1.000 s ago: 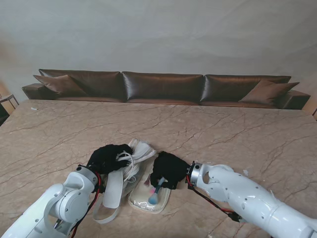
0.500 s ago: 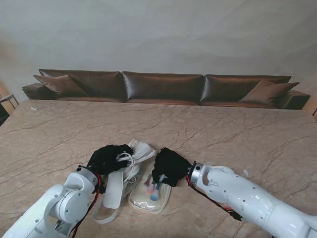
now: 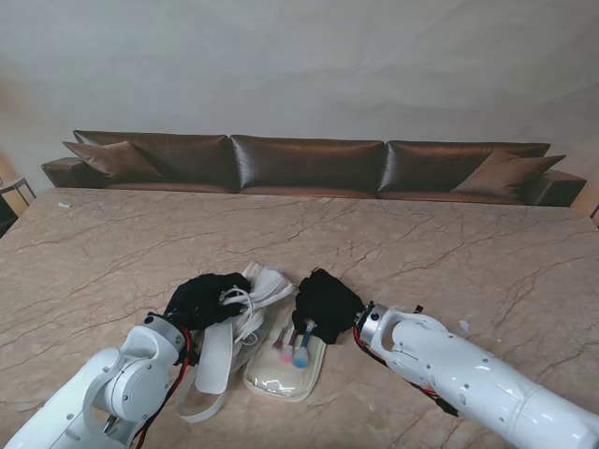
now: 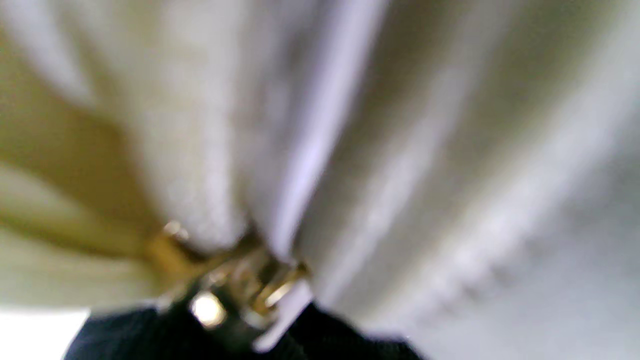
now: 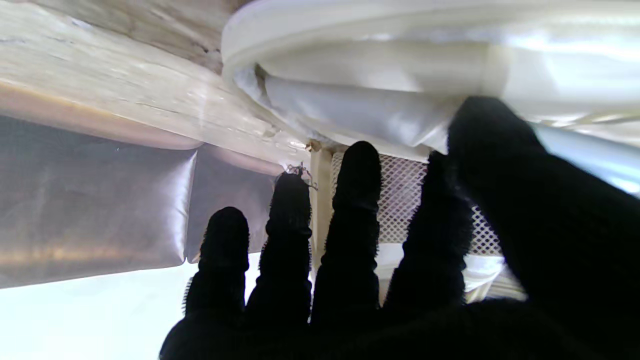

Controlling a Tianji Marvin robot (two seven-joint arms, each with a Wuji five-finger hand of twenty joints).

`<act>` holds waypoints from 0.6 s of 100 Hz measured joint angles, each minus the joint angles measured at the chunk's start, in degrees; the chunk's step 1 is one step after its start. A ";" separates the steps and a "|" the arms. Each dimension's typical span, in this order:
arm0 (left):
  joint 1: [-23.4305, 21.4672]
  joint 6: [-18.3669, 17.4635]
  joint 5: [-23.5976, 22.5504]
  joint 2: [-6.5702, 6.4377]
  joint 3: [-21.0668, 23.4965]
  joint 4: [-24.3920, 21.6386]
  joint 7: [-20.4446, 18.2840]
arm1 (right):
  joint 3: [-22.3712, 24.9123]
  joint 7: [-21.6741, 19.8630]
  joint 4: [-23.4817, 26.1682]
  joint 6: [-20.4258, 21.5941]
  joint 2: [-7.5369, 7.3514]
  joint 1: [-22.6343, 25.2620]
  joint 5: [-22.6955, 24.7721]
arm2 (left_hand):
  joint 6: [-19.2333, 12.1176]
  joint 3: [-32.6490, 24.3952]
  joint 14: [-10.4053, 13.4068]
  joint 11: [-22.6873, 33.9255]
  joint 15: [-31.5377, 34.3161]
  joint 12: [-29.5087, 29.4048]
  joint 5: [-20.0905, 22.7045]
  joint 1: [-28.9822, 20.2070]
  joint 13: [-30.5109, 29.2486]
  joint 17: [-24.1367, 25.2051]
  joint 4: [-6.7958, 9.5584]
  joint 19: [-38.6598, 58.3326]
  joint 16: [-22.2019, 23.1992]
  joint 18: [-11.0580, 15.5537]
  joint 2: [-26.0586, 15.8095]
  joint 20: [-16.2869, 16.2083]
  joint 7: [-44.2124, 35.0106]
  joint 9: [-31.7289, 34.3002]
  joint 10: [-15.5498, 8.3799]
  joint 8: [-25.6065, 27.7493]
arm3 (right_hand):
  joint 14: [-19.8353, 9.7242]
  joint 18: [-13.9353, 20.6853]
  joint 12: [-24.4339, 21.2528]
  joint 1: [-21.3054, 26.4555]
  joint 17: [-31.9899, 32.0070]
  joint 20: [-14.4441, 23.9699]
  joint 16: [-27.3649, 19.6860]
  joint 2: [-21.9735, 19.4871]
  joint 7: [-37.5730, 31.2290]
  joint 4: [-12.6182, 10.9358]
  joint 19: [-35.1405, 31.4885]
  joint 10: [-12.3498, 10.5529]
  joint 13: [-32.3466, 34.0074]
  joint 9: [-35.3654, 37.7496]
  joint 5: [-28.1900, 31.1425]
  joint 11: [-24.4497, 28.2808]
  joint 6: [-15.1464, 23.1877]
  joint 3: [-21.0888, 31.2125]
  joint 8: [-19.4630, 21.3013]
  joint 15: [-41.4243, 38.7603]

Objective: Pack the cosmetics bag

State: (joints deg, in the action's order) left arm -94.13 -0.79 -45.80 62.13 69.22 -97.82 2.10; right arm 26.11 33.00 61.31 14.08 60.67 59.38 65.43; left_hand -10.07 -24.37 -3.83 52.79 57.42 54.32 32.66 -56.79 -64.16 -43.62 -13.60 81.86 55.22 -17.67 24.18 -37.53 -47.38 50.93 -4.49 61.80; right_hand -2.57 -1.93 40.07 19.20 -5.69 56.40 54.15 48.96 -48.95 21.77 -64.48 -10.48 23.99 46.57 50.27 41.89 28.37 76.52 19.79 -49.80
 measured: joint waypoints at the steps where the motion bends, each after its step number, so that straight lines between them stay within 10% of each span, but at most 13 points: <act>1: 0.00 0.00 0.00 0.00 -0.01 0.00 0.02 | -0.20 0.01 0.00 -0.16 -0.01 -0.06 0.00 | 0.00 0.00 0.00 0.00 0.00 0.00 0.00 0.00 0.00 0.00 0.00 0.00 0.00 0.00 0.00 0.00 0.00 0.00 0.00 0.00 | 0.00 0.00 -0.09 0.01 0.00 0.00 0.00 0.02 -0.04 -0.02 0.00 0.00 0.00 0.00 0.00 0.00 0.01 -0.05 0.00 0.00; 22: -0.10 0.01 0.16 0.02 -0.01 -0.03 0.16 | 1.65 -1.47 1.30 -1.64 -0.16 0.85 1.01 | 0.00 0.00 0.00 0.00 0.02 0.01 0.00 0.00 0.00 0.00 0.00 0.00 0.00 0.00 0.00 0.00 0.00 0.00 0.00 0.00 | 0.00 0.24 -3.44 -3.11 0.44 0.00 -0.29 -0.72 -1.05 -0.70 0.56 0.55 -1.57 -3.70 -3.66 -0.13 -2.91 -2.90 0.70 0.70; 36: -0.14 0.12 0.28 0.05 0.05 -0.03 0.18 | 5.29 -4.54 4.22 -1.62 -0.92 2.91 2.35 | 0.00 0.01 0.00 0.00 0.02 0.02 0.00 0.00 0.00 0.00 0.00 0.00 0.00 0.00 0.00 0.00 0.00 0.00 0.00 0.00 | 0.00 0.23 -7.00 -8.11 0.74 0.00 -1.03 -4.67 8.12 -10.17 1.29 1.34 -1.95 -6.34 -7.41 -1.88 -7.85 -5.84 7.81 1.95; 60: -0.18 0.19 0.62 0.09 0.00 0.07 0.48 | 10.14 -7.37 7.27 -1.85 -1.77 6.16 4.20 | 0.01 0.01 0.00 0.00 0.03 0.02 0.00 0.00 0.00 0.00 0.00 0.00 0.10 0.00 0.00 0.00 0.00 0.00 0.00 0.00 | 0.00 0.14 -10.02 -11.25 1.12 0.00 -1.51 -5.21 14.22 -10.65 1.71 2.06 -2.26 -9.47 -16.67 -3.38 -14.19 -8.49 5.45 3.12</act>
State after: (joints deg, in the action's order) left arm -94.31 -0.59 -45.18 62.22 69.22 -97.75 2.58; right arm 36.25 25.63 68.58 12.23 58.90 65.54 69.63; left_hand -10.07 -24.37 -3.83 52.79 57.46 54.34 32.66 -56.79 -64.16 -43.62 -13.60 81.86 55.32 -17.67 24.18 -37.53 -47.38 50.93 -4.49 61.80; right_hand -2.57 -1.79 30.05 7.95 -4.58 56.40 52.64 43.76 -34.72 11.12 -62.76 -8.42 21.73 37.10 33.60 38.51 14.18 68.02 25.24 -46.68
